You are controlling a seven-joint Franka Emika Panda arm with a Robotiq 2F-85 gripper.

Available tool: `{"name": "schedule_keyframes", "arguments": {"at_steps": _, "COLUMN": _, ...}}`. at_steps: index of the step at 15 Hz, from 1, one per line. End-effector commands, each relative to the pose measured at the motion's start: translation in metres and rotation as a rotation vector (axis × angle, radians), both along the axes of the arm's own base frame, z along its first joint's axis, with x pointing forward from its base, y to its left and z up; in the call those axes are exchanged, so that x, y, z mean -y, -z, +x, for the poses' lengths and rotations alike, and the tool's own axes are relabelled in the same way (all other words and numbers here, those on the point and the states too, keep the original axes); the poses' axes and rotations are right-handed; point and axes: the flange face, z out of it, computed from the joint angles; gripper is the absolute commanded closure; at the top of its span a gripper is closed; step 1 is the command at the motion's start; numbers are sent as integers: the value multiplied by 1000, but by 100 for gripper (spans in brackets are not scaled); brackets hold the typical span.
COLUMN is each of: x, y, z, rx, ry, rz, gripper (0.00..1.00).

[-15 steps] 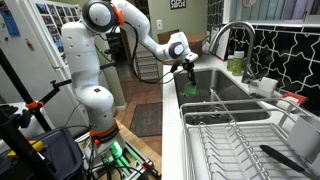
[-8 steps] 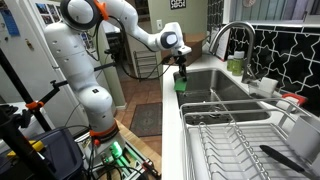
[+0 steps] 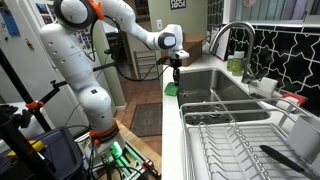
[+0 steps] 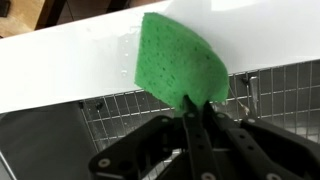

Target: Close the tap using the faucet, pick remove the blue sponge from the sink and use it to wipe the front edge of the sink

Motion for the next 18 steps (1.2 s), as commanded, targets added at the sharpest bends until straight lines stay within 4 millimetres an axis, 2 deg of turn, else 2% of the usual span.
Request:
{"name": "schedule_keyframes", "arguments": {"at_steps": 1, "x": 2, "y": 11, "z": -13, "rx": -35, "ry": 12, "rz": 34, "gripper": 89}}
{"name": "schedule_keyframes", "arguments": {"at_steps": 2, "x": 2, "y": 12, "z": -14, "rx": -41, "ry": 17, "rz": 31, "gripper": 88}}
{"name": "schedule_keyframes", "arguments": {"at_steps": 3, "x": 2, "y": 14, "z": -15, "rx": -45, "ry": 23, "rz": 29, "gripper": 81}}
{"name": "schedule_keyframes", "arguments": {"at_steps": 4, "x": 3, "y": 15, "z": -15, "rx": -51, "ry": 26, "rz": 27, "gripper": 84}}
{"name": "schedule_keyframes", "arguments": {"at_steps": 5, "x": 4, "y": 16, "z": -16, "rx": -52, "ry": 27, "rz": 29, "gripper": 79}}
{"name": "schedule_keyframes", "arguments": {"at_steps": 6, "x": 5, "y": 17, "z": -16, "rx": -52, "ry": 29, "rz": 28, "gripper": 59}}
{"name": "schedule_keyframes", "arguments": {"at_steps": 7, "x": 6, "y": 17, "z": -17, "rx": -51, "ry": 36, "rz": 22, "gripper": 57}}
{"name": "schedule_keyframes", "arguments": {"at_steps": 8, "x": 7, "y": 16, "z": -17, "rx": -47, "ry": 39, "rz": 22, "gripper": 51}}
{"name": "schedule_keyframes", "arguments": {"at_steps": 14, "x": 13, "y": 12, "z": -18, "rx": -27, "ry": 67, "rz": 4, "gripper": 5}}
{"name": "schedule_keyframes", "arguments": {"at_steps": 16, "x": 13, "y": 10, "z": -17, "rx": -14, "ry": 54, "rz": -1, "gripper": 0}}
{"name": "schedule_keyframes", "arguments": {"at_steps": 18, "x": 9, "y": 9, "z": -20, "rx": -5, "ry": -18, "rz": -13, "gripper": 0}}
